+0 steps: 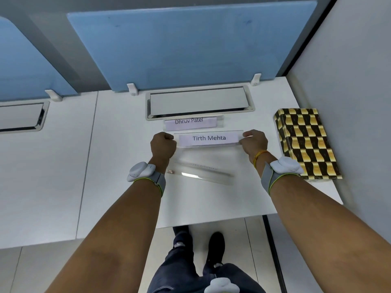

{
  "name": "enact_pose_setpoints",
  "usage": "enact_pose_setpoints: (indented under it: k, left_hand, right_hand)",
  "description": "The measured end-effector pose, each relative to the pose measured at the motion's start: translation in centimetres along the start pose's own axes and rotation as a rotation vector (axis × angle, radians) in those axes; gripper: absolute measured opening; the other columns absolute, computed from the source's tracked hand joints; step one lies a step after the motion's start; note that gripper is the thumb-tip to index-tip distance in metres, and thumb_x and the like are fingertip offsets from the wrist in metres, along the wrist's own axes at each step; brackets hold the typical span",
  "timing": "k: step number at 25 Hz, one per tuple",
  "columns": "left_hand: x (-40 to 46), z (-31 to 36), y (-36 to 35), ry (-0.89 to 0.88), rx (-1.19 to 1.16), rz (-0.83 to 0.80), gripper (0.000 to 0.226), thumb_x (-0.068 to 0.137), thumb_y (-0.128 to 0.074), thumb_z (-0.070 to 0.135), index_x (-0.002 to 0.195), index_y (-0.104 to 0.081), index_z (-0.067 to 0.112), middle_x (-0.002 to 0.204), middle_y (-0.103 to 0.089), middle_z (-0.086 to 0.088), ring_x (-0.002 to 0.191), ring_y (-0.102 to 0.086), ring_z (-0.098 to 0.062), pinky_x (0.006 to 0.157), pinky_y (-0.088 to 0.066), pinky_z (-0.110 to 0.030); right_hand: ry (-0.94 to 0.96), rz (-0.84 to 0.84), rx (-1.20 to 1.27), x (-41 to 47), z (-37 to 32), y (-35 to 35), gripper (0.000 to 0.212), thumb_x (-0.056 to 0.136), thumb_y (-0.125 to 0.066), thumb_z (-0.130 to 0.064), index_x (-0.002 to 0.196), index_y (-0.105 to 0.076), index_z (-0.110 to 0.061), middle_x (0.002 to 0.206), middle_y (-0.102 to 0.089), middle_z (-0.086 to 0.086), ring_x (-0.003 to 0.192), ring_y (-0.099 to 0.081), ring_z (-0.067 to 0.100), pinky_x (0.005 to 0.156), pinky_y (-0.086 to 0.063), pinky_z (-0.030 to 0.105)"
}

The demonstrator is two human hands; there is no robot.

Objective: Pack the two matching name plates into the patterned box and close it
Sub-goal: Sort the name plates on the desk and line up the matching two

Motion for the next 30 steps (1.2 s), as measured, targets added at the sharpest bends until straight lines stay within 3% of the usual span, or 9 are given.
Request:
enact_pose_setpoints:
  k: [4,9,12,16,21,23,26,28,30]
  left_hand:
    - [1.5,3.5,5.7,-0.041,-0.009,0.183,0.036,0.078,-0.057,0.007,0.107,-0.074,0.017,0.095,-0.078,-0.014,0.094,-0.072,-0.035,0.086,-0.059,-0.043]
    - [2.4,4.4,6.4,-0.052,-0.051,0.236,0.036,0.084,-0.053,0.004,0.111,-0.076,0.010,0.117,-0.075,-0.013,0.112,-0.067,-0.033,0.098,-0.052,-0.031]
    - [5.0,4.4,6.0,-0.068,-0.061,0.231,0.039,0.084,-0.052,0.002,0.117,-0.073,0.006,0.121,-0.073,-0.014,0.117,-0.065,-0.033,0.100,-0.047,-0.029]
    - [6.4,3.7,4.7,-0.057,-0.038,0.184,0.041,0.086,-0.052,0.005,0.124,-0.069,0.006,0.126,-0.070,-0.016,0.121,-0.062,-0.035,0.100,-0.044,-0.028]
    - [6.8,2.8,3.6,-0.069,0.021,0.142,0.041,0.090,-0.051,0.008,0.128,-0.065,0.005,0.127,-0.069,-0.017,0.121,-0.062,-0.035,0.102,-0.044,-0.031]
    - [6.1,2.5,3.9,-0.074,0.068,0.156,0.042,0.091,-0.051,0.010,0.130,-0.063,0.002,0.129,-0.068,-0.018,0.122,-0.060,-0.036,0.102,-0.043,-0.032]
    - [4.0,1.9,4.7,-0.058,0.093,0.176,0.034,0.091,-0.052,0.013,0.120,-0.066,0.001,0.118,-0.070,-0.018,0.114,-0.061,-0.037,0.094,-0.046,-0.034]
    - [2.2,1.2,4.5,0.003,0.128,0.112,0.022,0.088,-0.053,0.014,0.094,-0.068,0.000,0.092,-0.069,-0.016,0.094,-0.063,-0.035,0.079,-0.046,-0.031]
    - [0.0,-0.2,3.9,0.083,0.206,0.014,0.024,0.086,-0.053,0.017,0.074,-0.060,-0.002,0.073,-0.062,-0.012,0.077,-0.063,-0.033,0.070,-0.045,-0.028]
  right_hand:
    - [0.097,0.056,0.128,0.1,-7.4,-1.4,0.030,0.075,-0.066,0.002,0.097,-0.075,-0.015,0.101,-0.074,0.008,0.093,-0.068,0.028,0.086,-0.058,0.034]
    - [0.097,0.061,0.115,0.9,-8.7,-3.5,0.034,0.076,-0.067,-0.006,0.110,-0.074,-0.012,0.108,-0.075,0.009,0.103,-0.068,0.029,0.091,-0.054,0.030]
    - [0.078,0.048,0.102,2.1,-9.6,-6.3,0.037,0.081,-0.067,-0.012,0.118,-0.070,-0.008,0.114,-0.073,0.011,0.109,-0.065,0.030,0.085,-0.044,0.022]
    - [0.059,0.059,0.040,3.1,-8.6,-8.2,0.034,0.085,-0.066,-0.017,0.115,-0.069,-0.002,0.112,-0.072,0.016,0.109,-0.064,0.034,0.081,-0.040,0.023]
    - [0.042,0.045,0.052,3.2,-7.9,-8.8,0.052,0.088,-0.066,-0.022,0.136,-0.056,-0.005,0.123,-0.067,0.016,0.117,-0.061,0.033,0.098,-0.046,0.034]
    - [0.039,0.048,0.056,2.7,-7.6,-8.3,0.055,0.087,-0.067,-0.024,0.137,-0.053,-0.006,0.125,-0.065,0.016,0.116,-0.061,0.033,0.098,-0.047,0.035]
    - [0.055,-0.026,-0.030,1.5,-6.5,-7.2,0.045,0.086,-0.068,-0.029,0.125,-0.062,-0.005,0.124,-0.067,0.015,0.113,-0.063,0.033,0.097,-0.052,0.037]
    - [0.035,-0.136,-0.162,0.5,-5.2,-6.1,0.045,0.087,-0.068,-0.030,0.119,-0.065,0.001,0.122,-0.068,0.016,0.109,-0.064,0.035,0.095,-0.053,0.038]
    - [-0.008,-0.210,-0.260,-1.3,-3.0,-4.2,0.045,0.087,-0.066,-0.032,0.111,-0.067,0.006,0.107,-0.070,0.020,0.090,-0.064,0.033,0.081,-0.055,0.036]
Point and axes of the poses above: each hand's wrist, its own x-axis towards the middle knuckle, its own y-axis out of the back of the hand, z = x × y, the point moved 4 cm from there along x, towards the middle knuckle
